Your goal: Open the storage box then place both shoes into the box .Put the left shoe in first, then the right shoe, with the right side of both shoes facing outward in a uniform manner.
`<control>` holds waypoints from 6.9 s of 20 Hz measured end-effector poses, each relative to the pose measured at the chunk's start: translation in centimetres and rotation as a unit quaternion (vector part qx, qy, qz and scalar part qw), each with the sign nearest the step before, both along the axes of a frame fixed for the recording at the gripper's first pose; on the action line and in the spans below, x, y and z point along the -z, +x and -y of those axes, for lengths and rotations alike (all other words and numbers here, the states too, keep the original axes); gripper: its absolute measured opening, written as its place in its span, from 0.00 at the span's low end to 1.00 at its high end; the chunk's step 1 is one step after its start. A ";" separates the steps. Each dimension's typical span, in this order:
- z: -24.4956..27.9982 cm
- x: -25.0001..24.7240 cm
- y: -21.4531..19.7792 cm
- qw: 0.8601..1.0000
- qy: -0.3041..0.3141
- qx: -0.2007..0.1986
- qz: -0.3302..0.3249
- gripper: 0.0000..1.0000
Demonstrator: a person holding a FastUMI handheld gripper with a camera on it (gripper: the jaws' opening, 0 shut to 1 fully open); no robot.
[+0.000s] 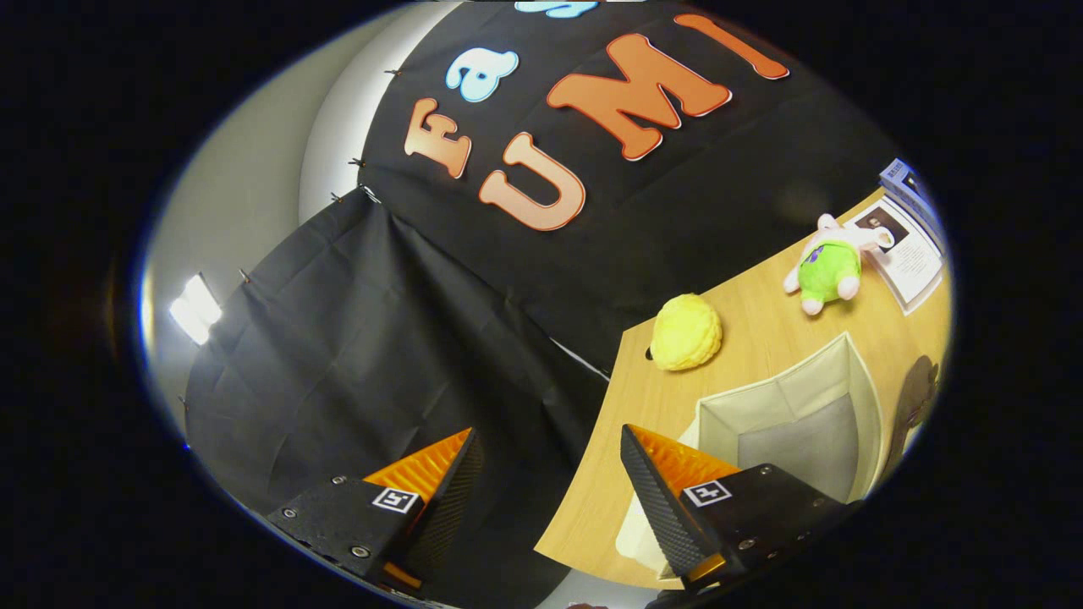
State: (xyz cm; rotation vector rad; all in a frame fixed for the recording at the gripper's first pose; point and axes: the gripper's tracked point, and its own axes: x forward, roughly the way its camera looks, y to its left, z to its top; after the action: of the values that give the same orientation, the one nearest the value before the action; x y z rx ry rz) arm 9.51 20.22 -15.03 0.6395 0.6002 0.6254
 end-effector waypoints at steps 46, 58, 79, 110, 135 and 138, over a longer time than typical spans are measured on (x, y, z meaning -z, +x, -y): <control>33.9 28.4 -2.8 0.891 -0.375 0.226 -0.120 0.37; 34.0 25.9 -1.7 0.887 -0.361 0.262 -0.117 0.03; 25.0 5.7 1.1 0.919 -0.284 0.273 0.016 0.02; 10.0 16.9 -0.7 0.936 -0.306 0.160 -0.066 0.99; 40.4 15.1 -4.4 0.865 -0.382 0.317 -0.075 0.99; 42.8 17.2 -5.7 0.858 -0.395 0.315 -0.093 0.99</control>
State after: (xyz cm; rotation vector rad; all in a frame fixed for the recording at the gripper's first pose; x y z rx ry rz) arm 3.84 -22.60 -32.19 0.0827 0.7107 -0.3205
